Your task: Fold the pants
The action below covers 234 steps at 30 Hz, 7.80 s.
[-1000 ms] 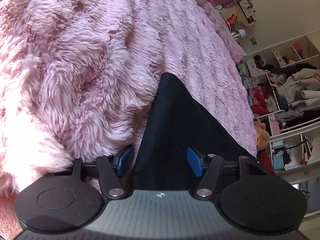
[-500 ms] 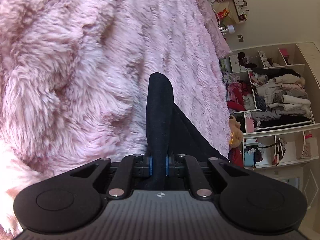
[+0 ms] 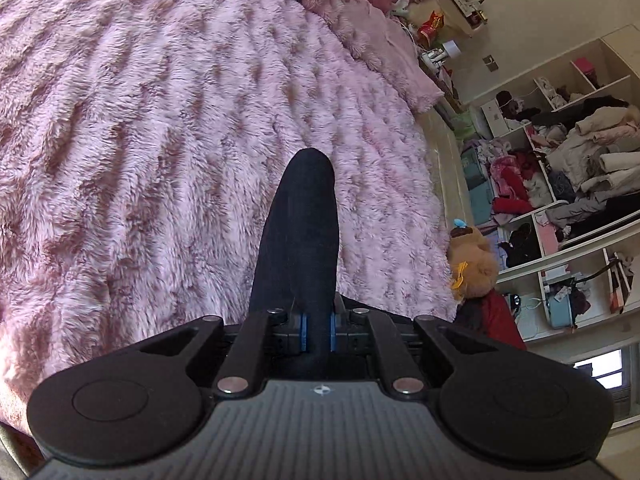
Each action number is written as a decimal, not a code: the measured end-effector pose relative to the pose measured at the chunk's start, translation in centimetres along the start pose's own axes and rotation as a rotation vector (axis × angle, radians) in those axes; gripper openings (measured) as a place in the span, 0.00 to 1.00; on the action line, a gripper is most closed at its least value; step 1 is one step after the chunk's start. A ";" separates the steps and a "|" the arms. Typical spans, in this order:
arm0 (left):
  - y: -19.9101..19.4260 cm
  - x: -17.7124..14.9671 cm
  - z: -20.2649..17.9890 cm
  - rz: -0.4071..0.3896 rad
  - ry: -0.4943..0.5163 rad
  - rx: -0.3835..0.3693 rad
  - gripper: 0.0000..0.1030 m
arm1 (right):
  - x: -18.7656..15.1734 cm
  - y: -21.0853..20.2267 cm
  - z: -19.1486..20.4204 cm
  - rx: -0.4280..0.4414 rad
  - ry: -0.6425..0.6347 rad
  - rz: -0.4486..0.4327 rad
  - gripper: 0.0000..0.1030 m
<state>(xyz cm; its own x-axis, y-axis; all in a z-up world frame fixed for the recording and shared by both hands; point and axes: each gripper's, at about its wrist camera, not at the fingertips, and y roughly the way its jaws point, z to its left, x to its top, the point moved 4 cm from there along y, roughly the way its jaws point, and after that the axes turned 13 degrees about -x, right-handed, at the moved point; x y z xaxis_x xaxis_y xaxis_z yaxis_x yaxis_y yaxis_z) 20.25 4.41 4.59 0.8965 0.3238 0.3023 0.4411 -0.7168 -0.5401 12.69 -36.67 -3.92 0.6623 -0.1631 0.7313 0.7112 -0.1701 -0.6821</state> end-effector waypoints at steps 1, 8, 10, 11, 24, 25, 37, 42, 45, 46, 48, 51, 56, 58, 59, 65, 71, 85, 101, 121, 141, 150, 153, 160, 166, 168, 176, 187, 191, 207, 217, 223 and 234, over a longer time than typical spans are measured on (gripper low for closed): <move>0.5 -0.2 -1.0 0.005 0.006 0.013 0.09 | 0.1 -0.1 -1.1 -0.003 0.030 -0.018 0.02; 4.5 -2.1 -5.5 0.017 0.029 0.092 0.09 | -0.4 -0.3 -7.5 -0.006 0.241 -0.083 0.05; 5.6 -2.8 -5.9 0.028 -0.005 0.122 0.09 | -0.6 -0.1 -8.8 0.001 0.306 -0.065 0.05; 6.2 -3.2 -6.2 0.030 -0.019 0.136 0.09 | -0.6 -0.1 -9.3 0.012 0.332 -0.066 0.05; 17.0 -8.3 -8.7 0.126 -0.100 0.195 0.09 | -1.0 -0.1 -11.8 0.111 0.470 -0.085 0.05; 17.7 -8.6 -9.0 0.127 -0.096 0.205 0.09 | -1.2 0.1 -12.1 0.112 0.486 -0.082 0.05; 22.0 -10.2 -10.8 0.180 -0.102 0.201 0.22 | -1.5 0.8 -13.1 0.104 0.525 -0.088 0.05; 25.5 -11.7 -13.8 0.487 -0.178 -0.259 0.58 | -1.6 0.0 -14.2 0.062 0.571 -0.143 0.05; 23.5 -11.3 -15.8 0.453 -0.112 -0.340 0.58 | -1.7 -0.4 -14.8 0.056 0.589 -0.171 0.05; 22.5 -11.0 -16.3 0.429 -0.044 -0.337 0.58 | -1.6 -0.5 -14.7 0.063 0.585 -0.179 0.05; 19.5 -10.4 -16.8 0.355 0.119 -0.293 0.58 | -1.5 -0.9 -14.1 0.103 0.551 -0.195 0.05; 15.3 -10.0 -15.0 0.270 0.290 -0.184 0.56 | -1.1 -1.3 -12.6 0.206 0.498 -0.205 0.14; 10.4 -10.0 -8.3 0.087 0.470 0.047 0.45 | -0.3 -0.2 -9.5 0.408 0.446 -0.097 0.39; 9.8 -10.8 -5.0 0.073 0.480 0.060 0.42 | 0.1 0.8 -8.0 0.315 0.381 -0.054 0.38; 9.7 -11.2 -3.5 0.075 0.481 0.044 0.39 | 0.2 1.4 -7.2 0.302 0.343 -0.030 0.37; 10.9 -15.8 0.4 0.118 0.352 -0.133 0.35 | 1.2 2.7 -5.5 0.312 0.321 -0.078 0.05; 12.1 -20.1 -0.6 0.074 0.391 -0.143 0.35 | 2.2 4.3 -6.3 0.216 0.244 -0.095 0.05; 5.6 -19.0 0.2 0.084 0.424 -0.239 0.44 | 0.2 -5.8 -5.8 0.338 -0.035 -0.215 0.07; 7.4 -14.6 7.6 0.060 0.180 -0.152 0.54 | -3.4 -5.3 -5.9 0.144 -0.171 -0.018 0.00; 10.5 -15.8 11.4 0.187 -0.037 -0.346 0.37 | 0.6 3.2 16.7 0.057 -0.625 0.177 0.41; 2.9 -16.4 6.9 0.098 0.126 -0.235 0.66 | 5.7 -0.2 5.9 0.394 -0.079 -0.013 0.80; 8.1 -11.7 9.3 0.170 0.095 -0.389 0.75 | 7.1 2.8 -8.9 0.453 0.006 0.233 0.80; 10.4 -11.3 10.4 0.169 0.052 -0.381 0.75 | 4.7 5.9 -11.0 0.526 0.062 0.412 0.80; 14.5 -9.6 12.3 0.240 -0.171 -0.582 0.76 | 2.0 9.7 -11.9 0.807 0.205 0.529 0.81; 18.8 -7.8 15.7 0.260 -0.504 -0.769 0.75 | 1.3 11.8 -10.5 0.963 0.301 0.572 0.80; 19.6 -7.3 15.7 0.248 -0.523 -0.747 0.58 | 1.2 12.0 -9.8 0.991 0.311 0.556 0.72; 17.8 -6.3 13.8 0.245 -0.440 -0.652 0.26 | 0.4 11.2 -8.9 0.935 0.290 0.423 0.31; 7.8 0.9 13.6 0.207 -0.353 -0.472 0.26 | 2.5 4.0 2.4 0.959 0.322 0.295 0.27; 0.0 4.6 14.9 0.131 -0.268 -0.445 0.26 | 4.2 3.2 10.9 1.014 0.360 0.308 0.27; -21.8 16.7 33.5 -0.095 -0.168 -0.286 0.33 | 0.8 6.6 49.8 1.254 0.194 0.507 0.27; -18.8 13.5 52.2 -0.319 -0.535 -0.668 0.40 | -5.0 12.9 55.6 1.173 0.261 0.639 0.26; -20.2 13.6 50.3 -0.396 -0.414 -0.621 0.58 | -5.0 12.5 53.7 1.088 0.128 0.621 0.32; -25.5 10.8 36.5 -0.596 -0.090 0.300 0.60 | -3.7 7.3 48.6 0.797 -0.044 0.442 0.64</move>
<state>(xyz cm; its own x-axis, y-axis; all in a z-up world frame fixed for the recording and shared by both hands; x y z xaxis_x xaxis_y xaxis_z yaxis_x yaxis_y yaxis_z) 20.23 48.73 -7.01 0.4902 0.6708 0.5566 0.8425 -0.2010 -0.4998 26.90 9.96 -11.49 0.9098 -0.0140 0.4147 0.3323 0.6232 -0.7080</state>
